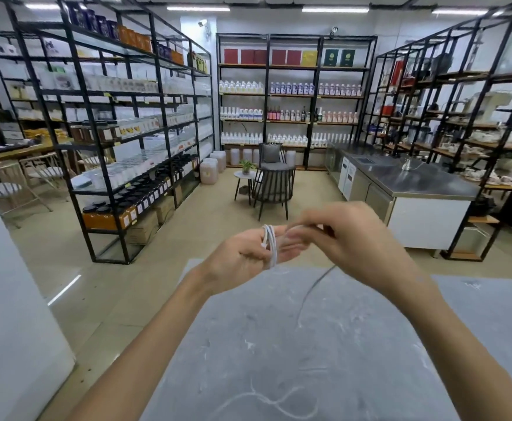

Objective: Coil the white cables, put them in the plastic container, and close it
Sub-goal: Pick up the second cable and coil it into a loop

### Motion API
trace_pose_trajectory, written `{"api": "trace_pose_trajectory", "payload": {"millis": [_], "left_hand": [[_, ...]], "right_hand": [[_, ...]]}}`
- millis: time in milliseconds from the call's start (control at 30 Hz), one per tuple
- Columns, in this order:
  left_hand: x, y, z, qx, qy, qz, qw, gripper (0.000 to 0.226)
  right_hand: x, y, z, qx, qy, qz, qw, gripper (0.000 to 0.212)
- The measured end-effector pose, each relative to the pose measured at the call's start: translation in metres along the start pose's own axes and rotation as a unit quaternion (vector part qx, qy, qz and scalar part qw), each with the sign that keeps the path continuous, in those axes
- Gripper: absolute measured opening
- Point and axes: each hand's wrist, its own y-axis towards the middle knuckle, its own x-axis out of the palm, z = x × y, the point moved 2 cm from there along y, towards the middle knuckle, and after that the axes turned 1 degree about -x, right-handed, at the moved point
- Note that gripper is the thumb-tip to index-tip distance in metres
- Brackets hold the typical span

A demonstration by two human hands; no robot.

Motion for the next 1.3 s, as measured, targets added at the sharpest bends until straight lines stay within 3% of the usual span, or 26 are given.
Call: {"api": "trace_pose_trajectory", "payload": {"millis": [67,200,300,367,467,633,700,800,867,967,1067,1200,1300], "left_hand": [[0.013,0.003,-0.005,0.003,-0.047,-0.018,0.999,0.069],[0.032,0.006,-0.003,0.035,-0.036,-0.061,0.997,0.072],[0.038,0.005,0.008,0.037,-0.040,-0.077,0.996,0.072],[0.039,0.002,0.017,0.046,-0.045,-0.079,0.995,0.068],[0.027,0.001,0.031,0.070,-0.072,-0.012,0.995,0.068],[-0.013,0.006,0.036,0.076,-0.076,0.157,0.982,0.069],[-0.019,0.007,0.024,0.041,-0.010,0.190,0.981,0.064],[-0.004,0.007,0.002,0.011,0.072,0.118,0.990,0.063],[0.014,0.007,-0.006,0.018,0.091,0.034,0.995,0.063],[0.025,0.007,-0.009,-0.012,0.094,0.042,0.995,0.061],[0.034,-0.001,0.007,0.004,0.087,0.018,0.996,0.061],[0.051,-0.010,0.038,0.047,0.030,-0.070,0.996,0.064],[0.042,-0.003,0.059,0.109,-0.028,-0.026,0.993,0.063]], "right_hand": [[-0.014,0.019,0.013,-0.002,0.049,0.019,0.999,0.007],[0.002,0.050,0.044,0.039,0.186,0.014,0.982,0.003],[0.032,0.052,0.056,0.083,0.329,-0.025,0.940,0.008],[0.063,0.039,0.052,0.098,0.412,-0.039,0.905,0.027],[0.105,0.008,0.041,0.180,0.393,-0.025,0.901,0.048],[0.124,-0.040,0.016,0.176,0.340,-0.108,0.918,0.018],[0.106,-0.042,0.010,0.127,0.244,-0.134,0.952,0.018],[0.056,-0.017,0.014,0.034,0.022,-0.075,0.996,0.018],[0.023,0.001,0.022,0.003,-0.027,-0.005,1.000,0.015],[0.001,0.023,0.032,-0.031,0.033,0.023,0.999,0.013],[0.007,0.038,0.043,-0.051,0.190,0.013,0.980,0.003],[0.051,0.037,0.046,0.035,0.360,-0.008,0.932,0.022],[0.083,0.019,0.030,0.117,0.367,-0.005,0.923,0.036]]}}
